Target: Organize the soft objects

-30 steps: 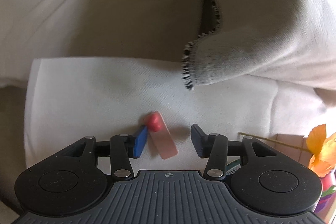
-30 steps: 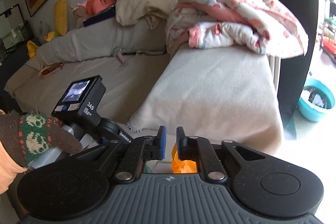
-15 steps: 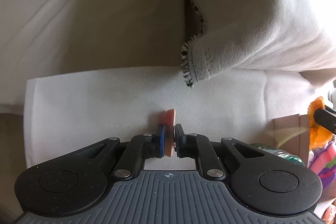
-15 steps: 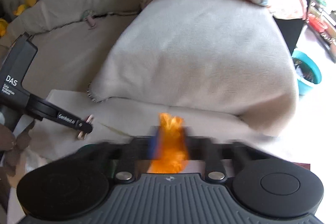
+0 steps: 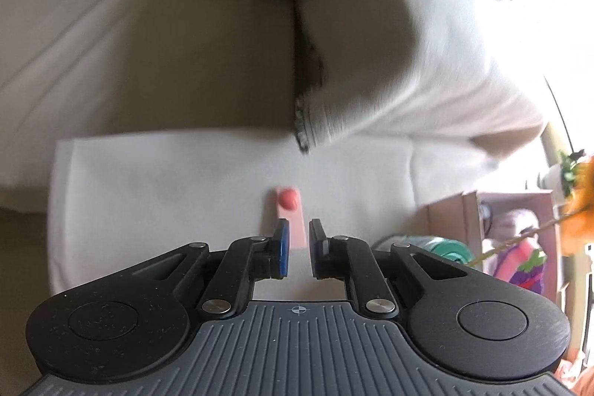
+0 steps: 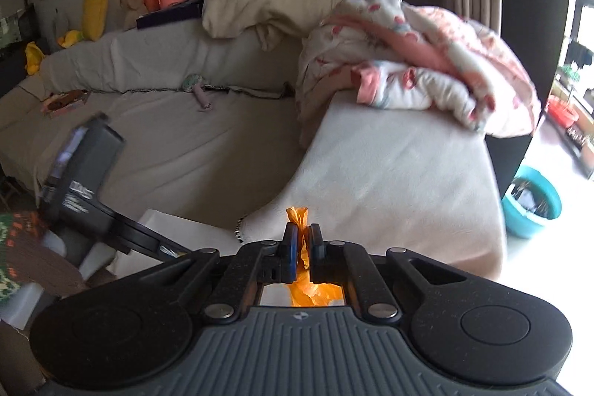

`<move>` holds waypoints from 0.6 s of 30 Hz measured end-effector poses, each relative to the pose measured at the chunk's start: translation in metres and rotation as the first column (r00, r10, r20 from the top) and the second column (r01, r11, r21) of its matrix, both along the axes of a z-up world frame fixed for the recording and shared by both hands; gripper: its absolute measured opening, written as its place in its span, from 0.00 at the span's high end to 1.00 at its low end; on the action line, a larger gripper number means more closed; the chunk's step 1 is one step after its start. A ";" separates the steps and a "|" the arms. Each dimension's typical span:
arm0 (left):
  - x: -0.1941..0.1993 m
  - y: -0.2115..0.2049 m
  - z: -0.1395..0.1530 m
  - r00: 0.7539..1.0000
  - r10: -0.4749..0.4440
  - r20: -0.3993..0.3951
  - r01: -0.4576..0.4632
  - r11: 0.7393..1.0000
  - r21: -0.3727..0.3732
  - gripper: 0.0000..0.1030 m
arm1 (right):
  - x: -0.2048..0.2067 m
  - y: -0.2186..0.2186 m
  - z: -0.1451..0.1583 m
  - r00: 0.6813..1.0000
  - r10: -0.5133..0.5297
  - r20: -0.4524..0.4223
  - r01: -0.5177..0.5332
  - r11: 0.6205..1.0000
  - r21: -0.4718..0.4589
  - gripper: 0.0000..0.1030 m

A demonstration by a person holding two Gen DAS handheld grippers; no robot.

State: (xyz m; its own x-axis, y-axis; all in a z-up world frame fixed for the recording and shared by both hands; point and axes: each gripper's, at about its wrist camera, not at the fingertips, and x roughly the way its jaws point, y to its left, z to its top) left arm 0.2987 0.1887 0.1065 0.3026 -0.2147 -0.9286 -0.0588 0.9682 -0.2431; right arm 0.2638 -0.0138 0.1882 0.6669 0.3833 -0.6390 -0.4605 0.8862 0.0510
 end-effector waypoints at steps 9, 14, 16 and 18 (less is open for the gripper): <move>0.035 -0.023 -0.033 0.997 -0.014 -0.070 0.023 0.991 0.135 0.81 | 0.017 -0.017 0.005 1.000 -0.010 0.030 0.009 0.999 0.034 0.95; 0.048 -0.031 -0.039 0.995 -0.027 -0.100 0.046 0.980 0.194 0.78 | 0.031 -0.017 -0.009 0.999 -0.026 0.044 0.026 1.000 0.008 0.95; 0.049 -0.033 -0.044 0.993 -0.025 -0.119 0.049 0.979 0.198 0.76 | 0.033 -0.020 -0.013 0.999 -0.027 0.032 0.026 1.000 0.012 0.95; 0.051 -0.037 -0.047 0.992 -0.027 -0.124 0.052 0.978 0.203 0.73 | 0.035 -0.023 -0.016 0.999 -0.032 0.029 0.032 0.999 0.010 0.95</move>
